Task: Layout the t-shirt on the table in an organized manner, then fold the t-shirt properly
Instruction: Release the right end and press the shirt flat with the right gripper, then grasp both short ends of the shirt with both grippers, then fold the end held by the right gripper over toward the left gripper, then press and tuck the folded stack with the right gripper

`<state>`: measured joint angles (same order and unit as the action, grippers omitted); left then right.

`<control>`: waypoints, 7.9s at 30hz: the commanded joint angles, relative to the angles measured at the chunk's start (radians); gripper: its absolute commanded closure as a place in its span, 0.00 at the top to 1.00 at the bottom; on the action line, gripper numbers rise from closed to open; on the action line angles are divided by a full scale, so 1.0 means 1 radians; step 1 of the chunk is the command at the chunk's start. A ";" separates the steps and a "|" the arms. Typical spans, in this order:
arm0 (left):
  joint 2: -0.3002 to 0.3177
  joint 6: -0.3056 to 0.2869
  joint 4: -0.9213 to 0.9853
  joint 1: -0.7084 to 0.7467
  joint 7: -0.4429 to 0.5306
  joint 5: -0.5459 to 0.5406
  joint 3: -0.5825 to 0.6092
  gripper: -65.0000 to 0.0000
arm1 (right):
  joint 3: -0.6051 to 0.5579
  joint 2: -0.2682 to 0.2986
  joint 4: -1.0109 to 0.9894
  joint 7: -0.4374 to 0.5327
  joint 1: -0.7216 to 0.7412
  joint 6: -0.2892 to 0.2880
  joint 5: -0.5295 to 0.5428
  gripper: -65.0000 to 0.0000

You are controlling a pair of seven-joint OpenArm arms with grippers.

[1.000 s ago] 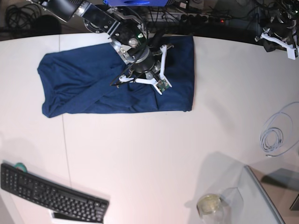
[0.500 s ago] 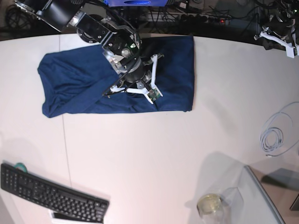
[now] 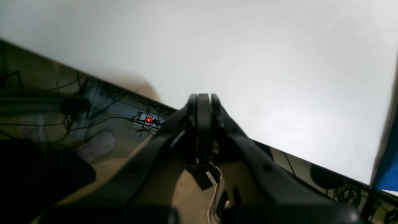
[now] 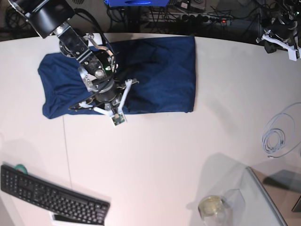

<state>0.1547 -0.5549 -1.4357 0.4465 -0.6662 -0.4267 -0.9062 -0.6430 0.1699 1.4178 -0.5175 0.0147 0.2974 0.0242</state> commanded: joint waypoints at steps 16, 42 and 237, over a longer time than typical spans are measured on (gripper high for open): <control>0.016 -0.004 -0.010 -0.016 0.015 -0.010 0.138 0.00 | -0.298 0.003 0.134 -0.016 -0.138 0.003 -0.002 0.00; 0.018 -0.004 -0.012 -0.015 0.016 -0.010 0.141 0.00 | 0.127 0.102 0.478 -0.195 -0.287 0.003 0.016 0.01; 0.096 -0.012 -0.006 0.002 0.138 -0.011 -0.146 0.00 | 0.036 0.053 0.108 -0.223 0.104 0.018 0.715 0.00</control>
<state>0.2329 -0.5659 -1.4288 0.4408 -0.5465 -0.4263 -1.0439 -0.6064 0.2348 1.5116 -0.7460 0.1066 0.3244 0.7296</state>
